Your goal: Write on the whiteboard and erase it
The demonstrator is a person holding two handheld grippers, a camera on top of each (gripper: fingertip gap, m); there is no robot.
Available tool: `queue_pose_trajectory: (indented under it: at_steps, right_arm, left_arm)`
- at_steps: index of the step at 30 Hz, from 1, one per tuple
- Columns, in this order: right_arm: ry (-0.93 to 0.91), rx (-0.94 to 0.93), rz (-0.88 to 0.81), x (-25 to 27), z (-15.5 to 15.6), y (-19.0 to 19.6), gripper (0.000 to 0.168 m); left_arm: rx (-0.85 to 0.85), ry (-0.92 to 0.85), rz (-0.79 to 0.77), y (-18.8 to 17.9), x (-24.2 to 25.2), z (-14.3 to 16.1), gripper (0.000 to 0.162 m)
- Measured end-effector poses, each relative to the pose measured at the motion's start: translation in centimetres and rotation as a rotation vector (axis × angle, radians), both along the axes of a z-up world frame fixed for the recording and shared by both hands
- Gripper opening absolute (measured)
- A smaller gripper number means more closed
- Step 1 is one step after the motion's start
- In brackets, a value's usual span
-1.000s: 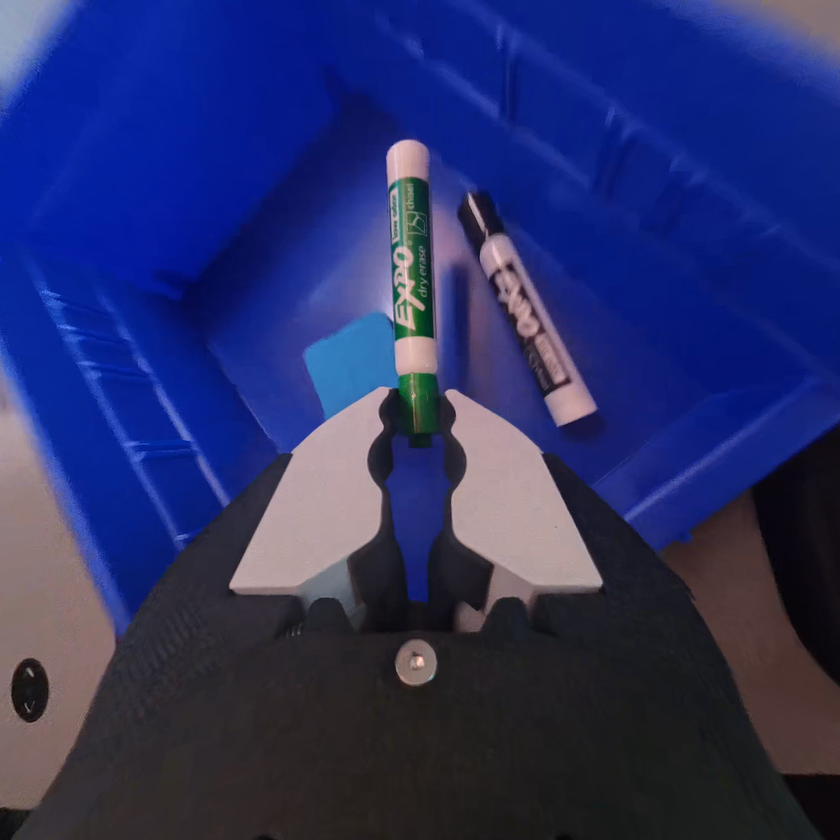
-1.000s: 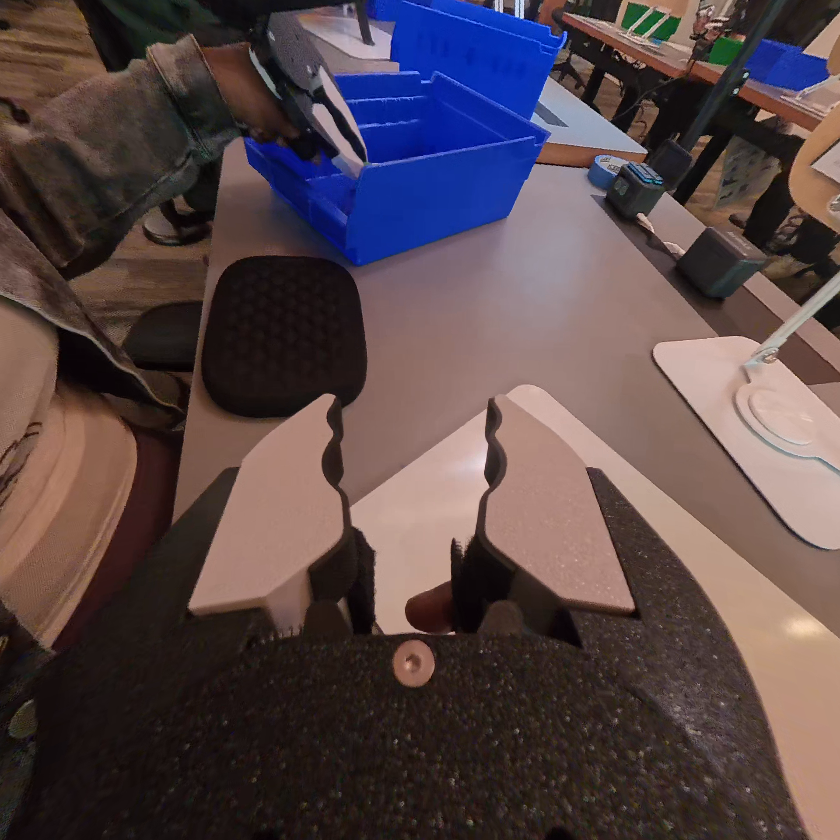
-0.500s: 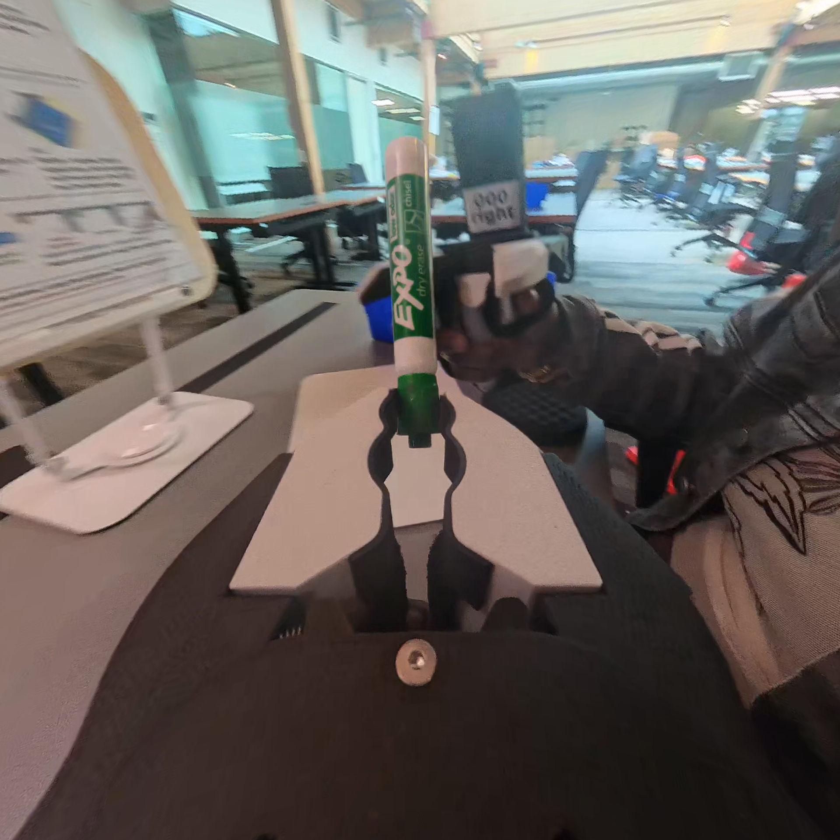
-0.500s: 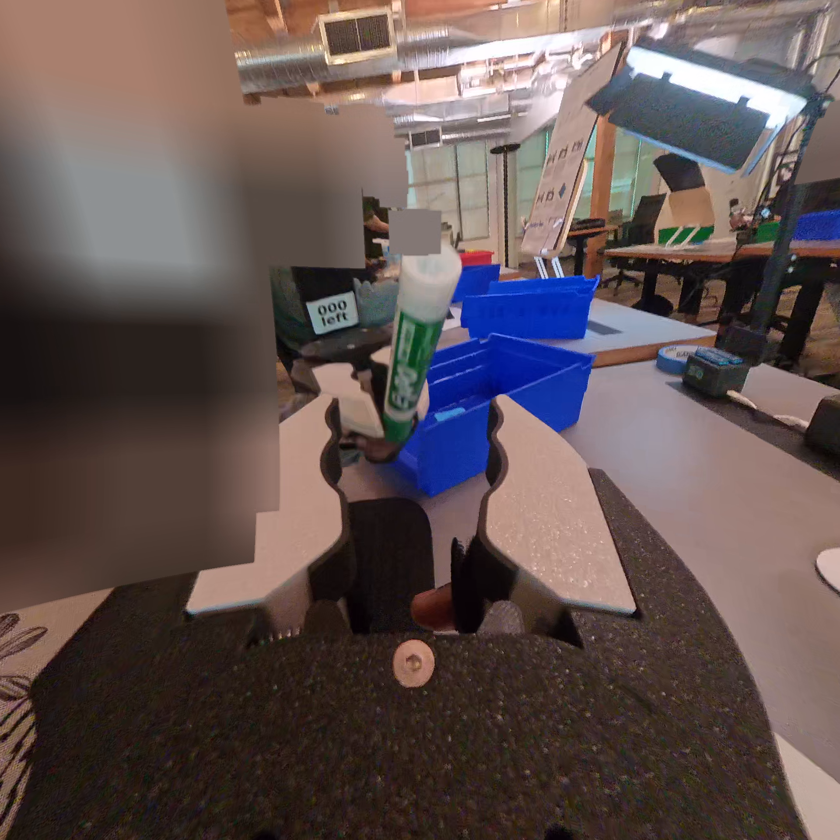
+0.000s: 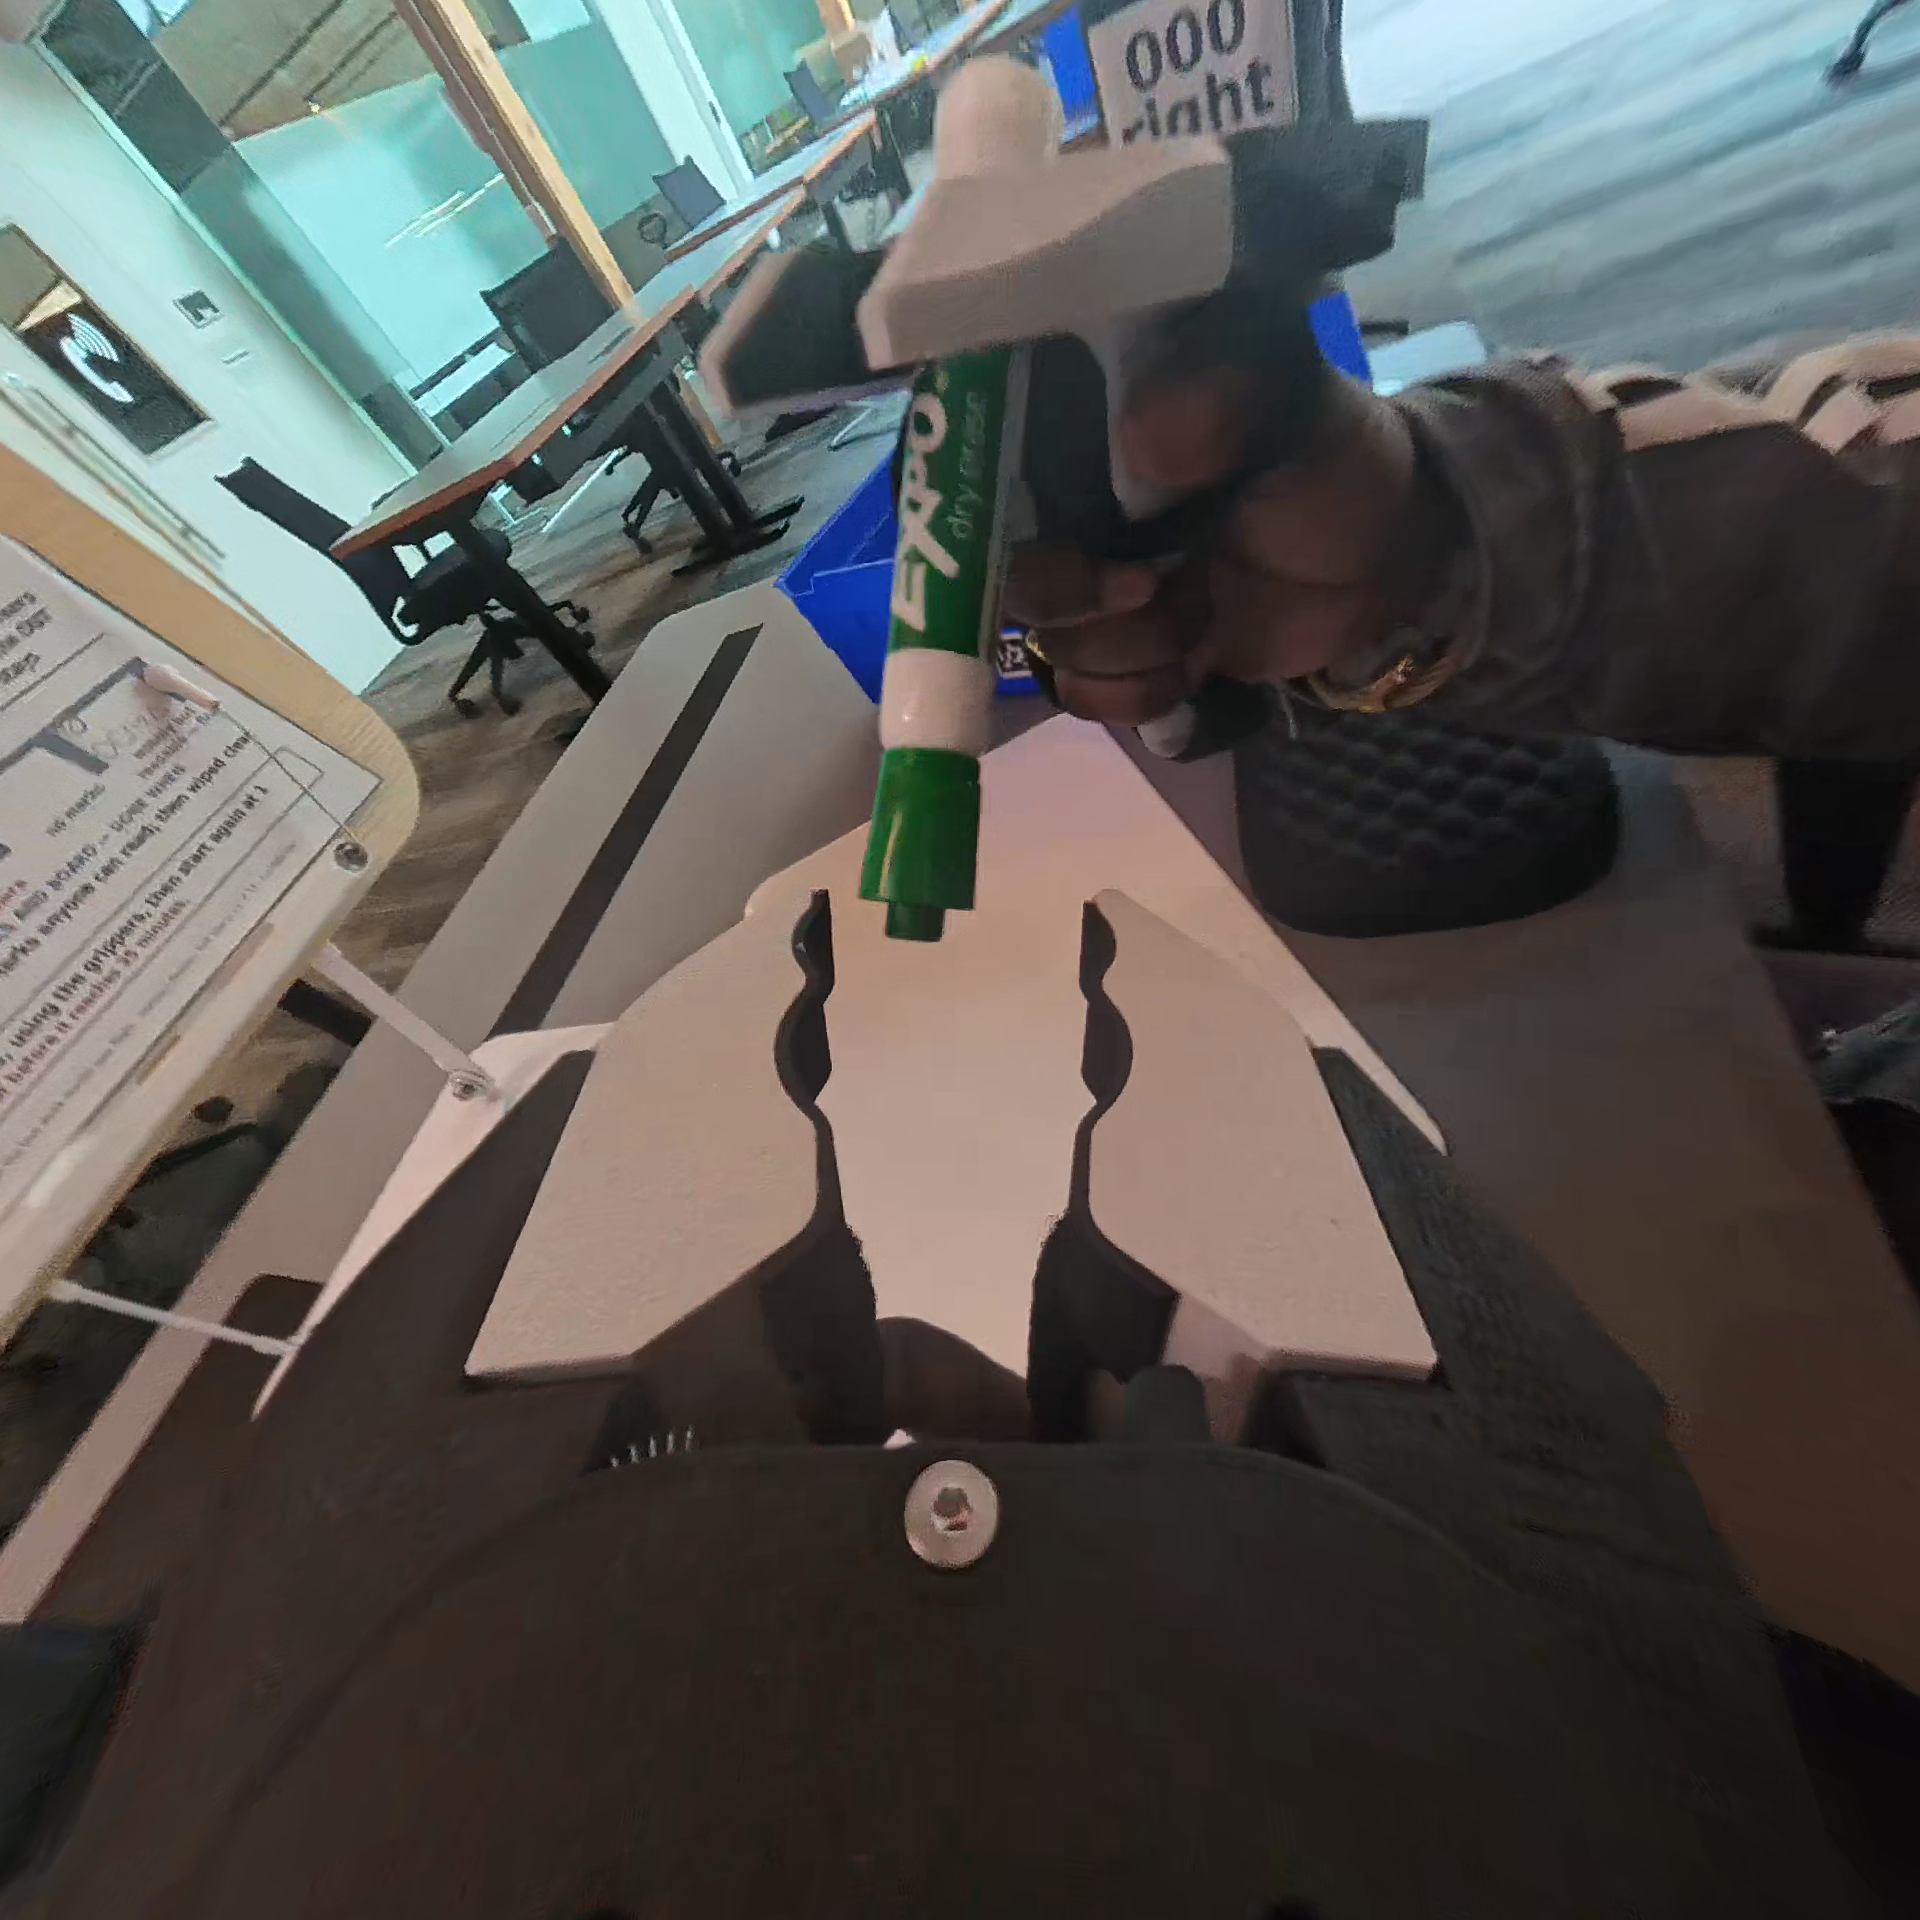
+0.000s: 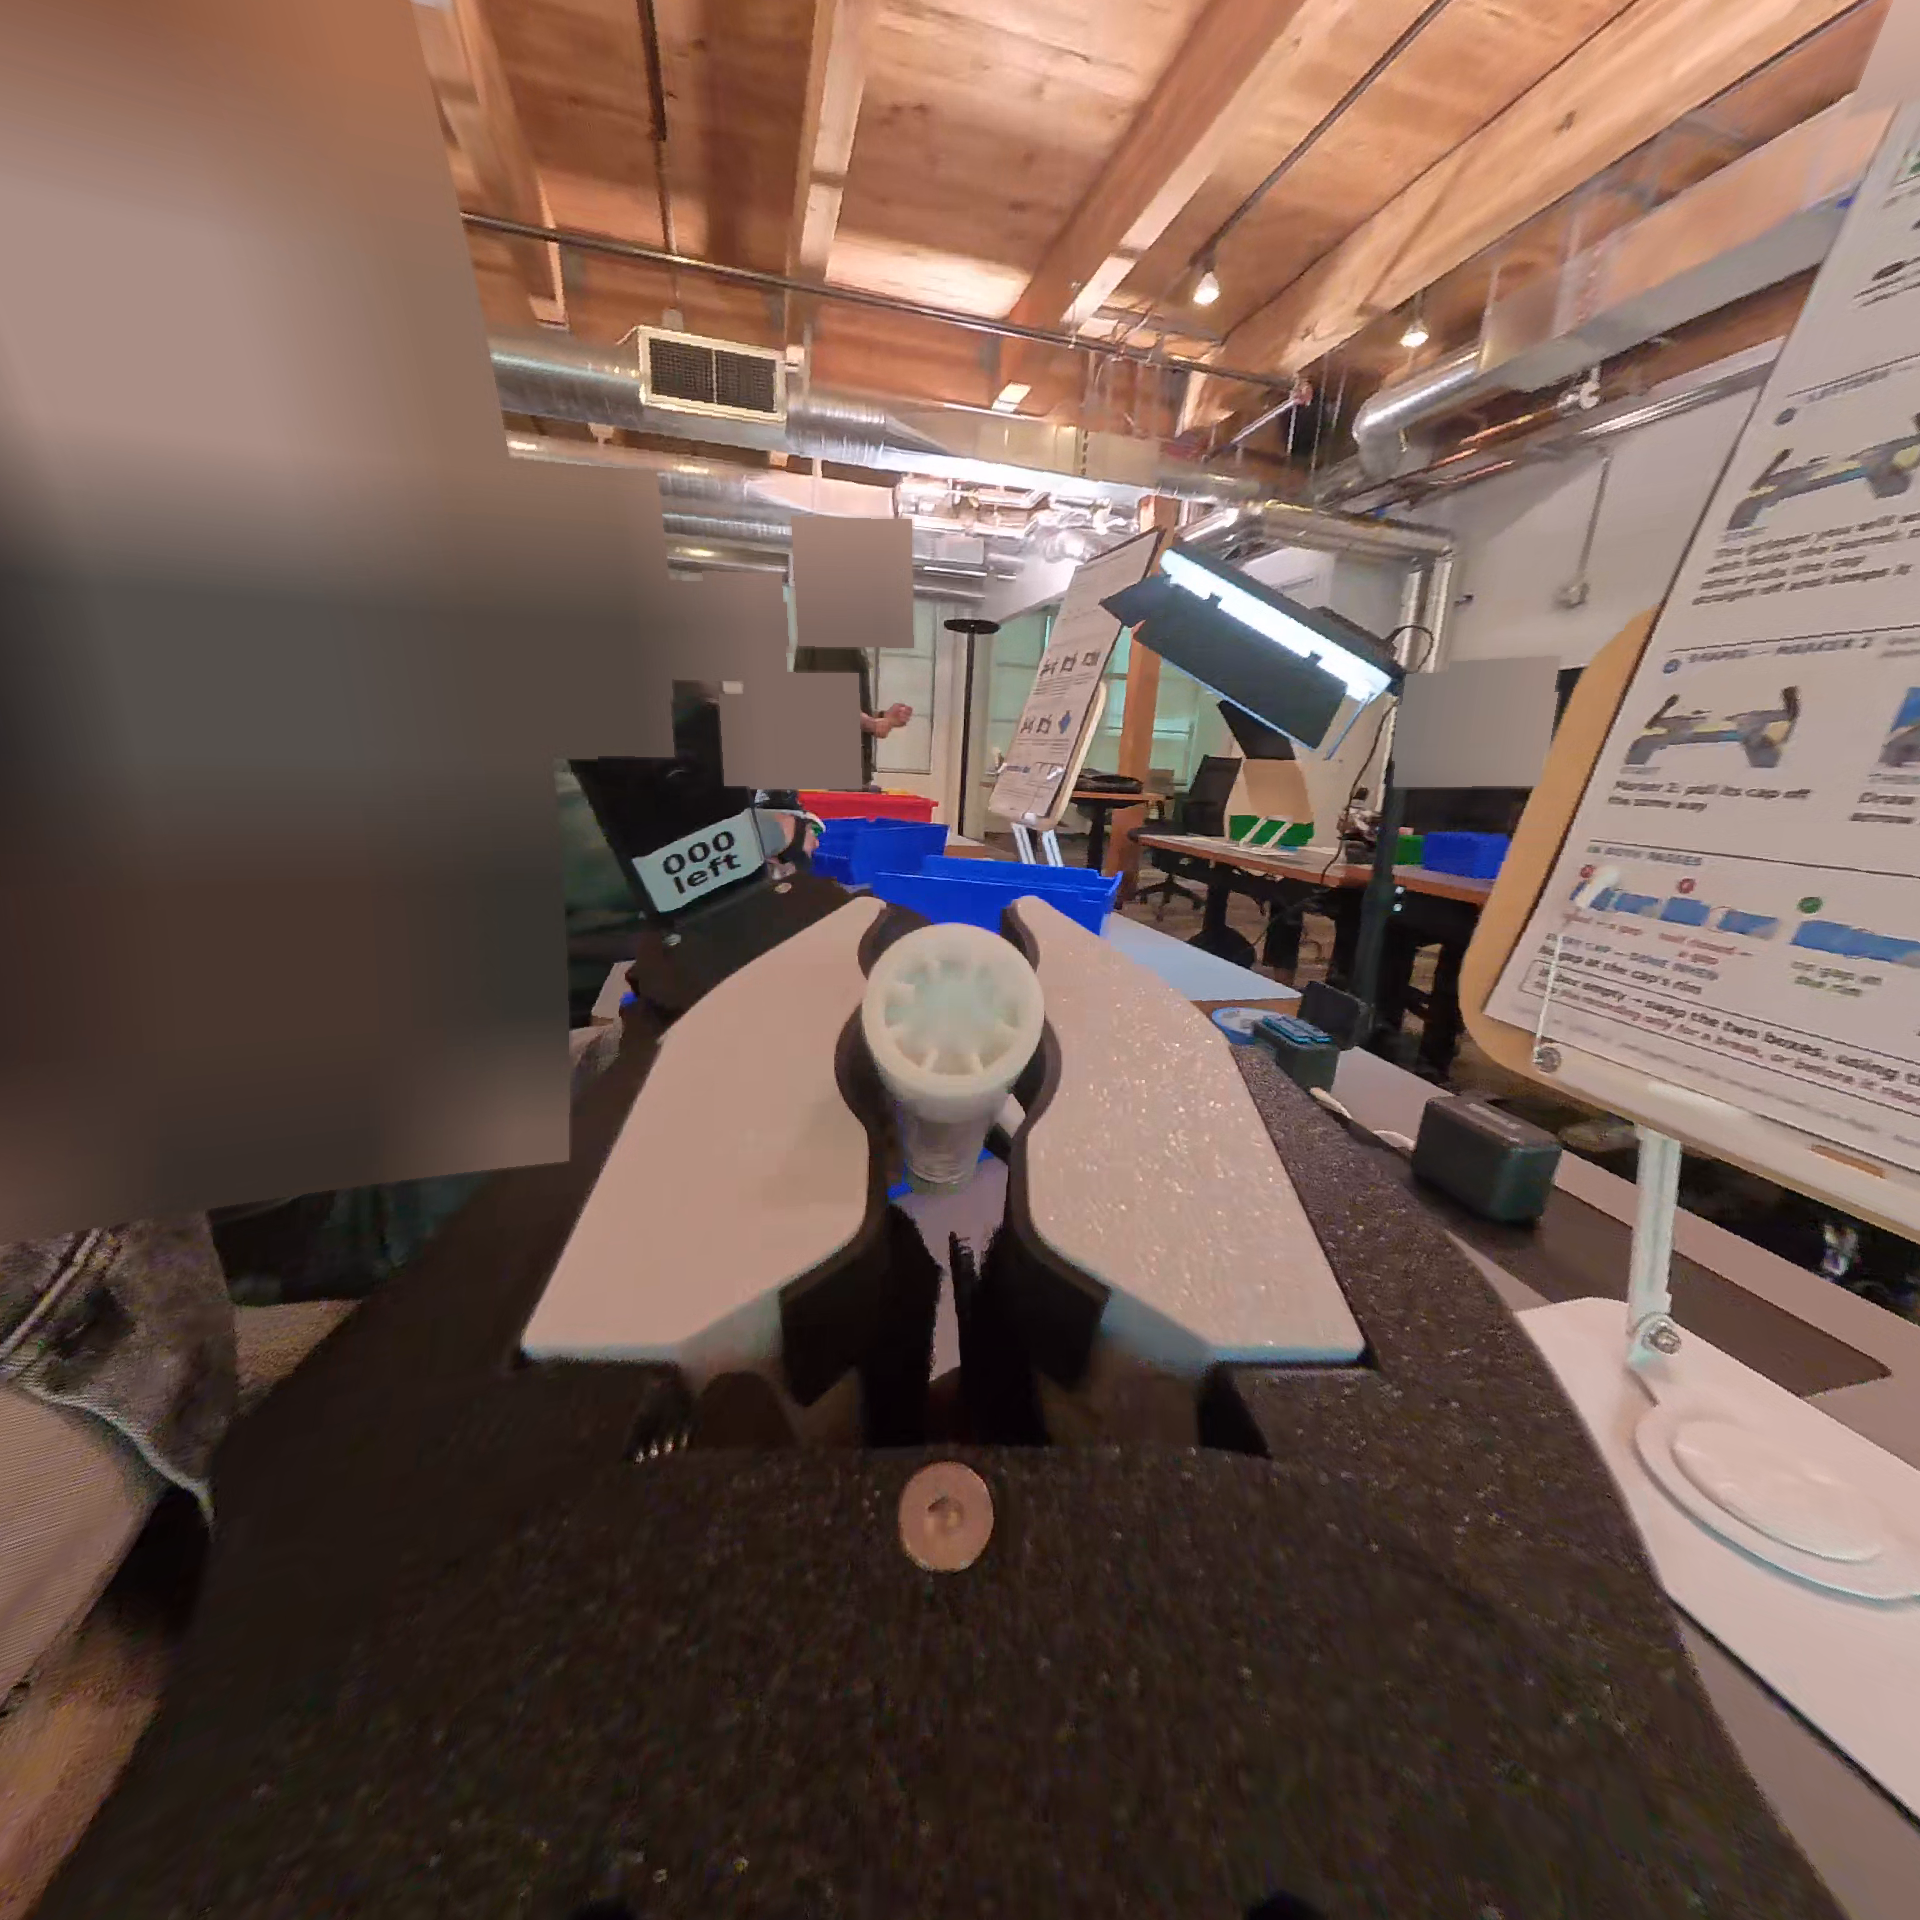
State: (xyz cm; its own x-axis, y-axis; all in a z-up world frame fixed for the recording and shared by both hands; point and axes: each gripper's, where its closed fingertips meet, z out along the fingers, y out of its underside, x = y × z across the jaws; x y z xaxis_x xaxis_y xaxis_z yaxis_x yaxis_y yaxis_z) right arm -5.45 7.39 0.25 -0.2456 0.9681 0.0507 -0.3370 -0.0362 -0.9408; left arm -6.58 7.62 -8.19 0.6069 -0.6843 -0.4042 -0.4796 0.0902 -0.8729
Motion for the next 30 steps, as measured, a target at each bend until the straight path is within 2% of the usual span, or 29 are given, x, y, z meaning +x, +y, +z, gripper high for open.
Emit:
queue_pose_trajectory:
  at_steps: [4, 8, 10, 15, 20, 27, 30]
  right_arm:
    - [0.006, -0.010, -0.027, 0.8, -0.5, 1.1, 0.020]
    - [-0.026, -0.016, -0.052, 0.7, -1.9, 2.1, 0.020]
    - [-0.033, -0.033, -0.050, 0.6, -2.4, 2.4, 0.020]
    - [-0.118, -0.030, -0.052, 0.4, -4.6, 3.1, 0.020]
    - [-0.268, 0.109, -0.019, -0.3, -7.0, 2.2, 0.020]
    - [-0.267, 0.132, -0.015, -0.9, -7.7, 1.5, 0.019]
    - [-0.294, 0.160, -0.052, -1.2, -8.4, 1.5, 0.020]
  left_arm:
    - [0.025, 0.071, 0.005, 1.8, 1.1, -0.6, 0.028]
    - [0.037, 0.103, 0.018, 3.3, 1.4, -1.3, 0.028]
    - [0.063, 0.165, 0.012, 3.8, 1.6, -2.0, 0.018]
    - [-0.010, 0.186, -0.007, 4.2, 1.4, -3.8, 0.018]
    - [-0.049, 0.238, -0.040, 3.8, 1.2, -5.0, 0.018]
    - [-0.017, 0.222, -0.051, 3.9, 1.7, -5.4, 0.020]
    - [-0.050, 0.232, -0.042, 3.9, 1.6, -6.0, 0.014]
